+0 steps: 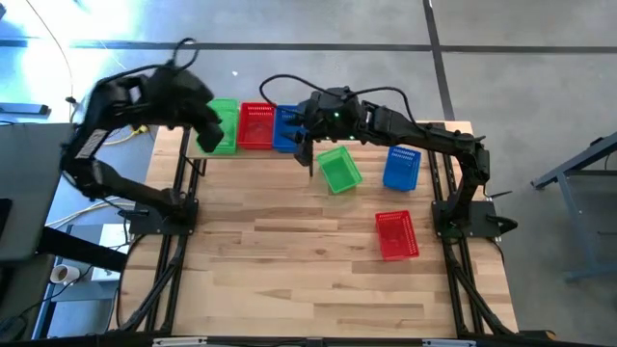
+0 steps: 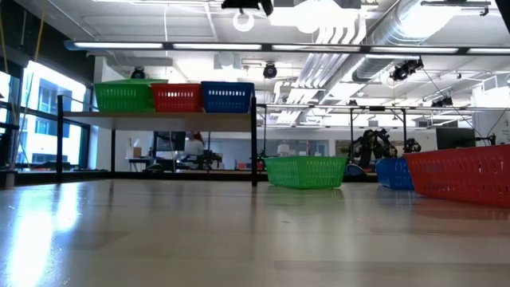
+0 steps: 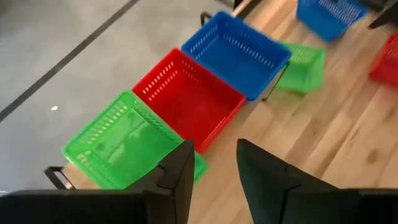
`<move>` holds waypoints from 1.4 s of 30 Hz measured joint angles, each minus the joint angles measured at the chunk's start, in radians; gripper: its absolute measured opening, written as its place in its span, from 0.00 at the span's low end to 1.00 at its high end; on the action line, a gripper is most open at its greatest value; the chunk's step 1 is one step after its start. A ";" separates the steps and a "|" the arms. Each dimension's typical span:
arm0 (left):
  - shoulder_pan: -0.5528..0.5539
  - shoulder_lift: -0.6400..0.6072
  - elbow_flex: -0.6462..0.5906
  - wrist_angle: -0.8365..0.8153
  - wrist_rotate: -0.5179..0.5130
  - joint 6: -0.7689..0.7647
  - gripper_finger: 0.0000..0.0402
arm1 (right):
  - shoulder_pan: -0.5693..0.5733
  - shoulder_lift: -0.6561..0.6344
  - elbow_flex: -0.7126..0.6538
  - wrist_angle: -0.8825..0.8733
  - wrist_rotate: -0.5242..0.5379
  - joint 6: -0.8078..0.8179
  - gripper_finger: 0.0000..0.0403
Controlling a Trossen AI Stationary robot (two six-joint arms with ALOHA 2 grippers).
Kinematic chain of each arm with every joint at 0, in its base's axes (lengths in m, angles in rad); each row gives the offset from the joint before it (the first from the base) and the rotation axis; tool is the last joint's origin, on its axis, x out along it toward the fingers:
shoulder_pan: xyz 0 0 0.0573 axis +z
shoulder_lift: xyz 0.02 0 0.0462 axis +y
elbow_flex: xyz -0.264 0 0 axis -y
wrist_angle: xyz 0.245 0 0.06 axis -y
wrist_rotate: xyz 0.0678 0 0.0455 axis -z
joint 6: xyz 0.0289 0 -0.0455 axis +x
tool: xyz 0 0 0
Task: Stack baskets on shelf by color
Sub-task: Stack the bottom green basket on top of the green basket on the shelf
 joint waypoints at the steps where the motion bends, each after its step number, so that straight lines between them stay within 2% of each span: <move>1: -0.024 -0.015 0.000 0.000 -0.014 -0.030 0.28 | 0.000 0.000 0.000 0.020 -0.011 0.000 0.36; 7: -0.171 -0.073 -0.031 0.002 -0.081 -0.103 0.28 | 0.000 0.000 0.000 0.197 -0.071 0.027 0.36; 12: -0.277 -0.169 -0.208 0.009 -0.125 -0.165 0.28 | -0.002 0.016 0.000 0.365 -0.077 0.052 0.36; 16: -0.341 -0.281 -0.374 0.096 -0.130 -0.230 0.28 | -0.018 0.030 0.001 0.427 -0.089 0.059 0.36; 20: -0.383 -0.397 -0.523 0.230 -0.118 -0.269 0.28 | -0.030 0.053 0.048 0.420 -0.105 0.103 0.36; 24: -0.412 -0.485 -0.621 0.271 -0.093 -0.322 0.28 | -0.026 0.093 0.149 0.396 -0.100 0.092 0.36; 28: -0.425 -0.543 -0.675 0.267 -0.092 -0.338 0.28 | -0.025 0.160 0.261 0.306 -0.096 0.087 0.36; 33: -0.429 -0.600 -0.684 0.258 -0.080 -0.340 0.28 | -0.026 0.256 0.419 0.208 -0.112 0.039 0.36; 38: -0.429 -0.646 -0.684 0.259 -0.085 -0.340 0.28 | -0.026 0.289 0.361 0.221 -0.172 -0.028 0.36; 42: -0.428 -0.668 -0.684 0.258 -0.101 -0.340 0.28 | -0.026 0.331 0.354 0.192 -0.178 -0.087 0.36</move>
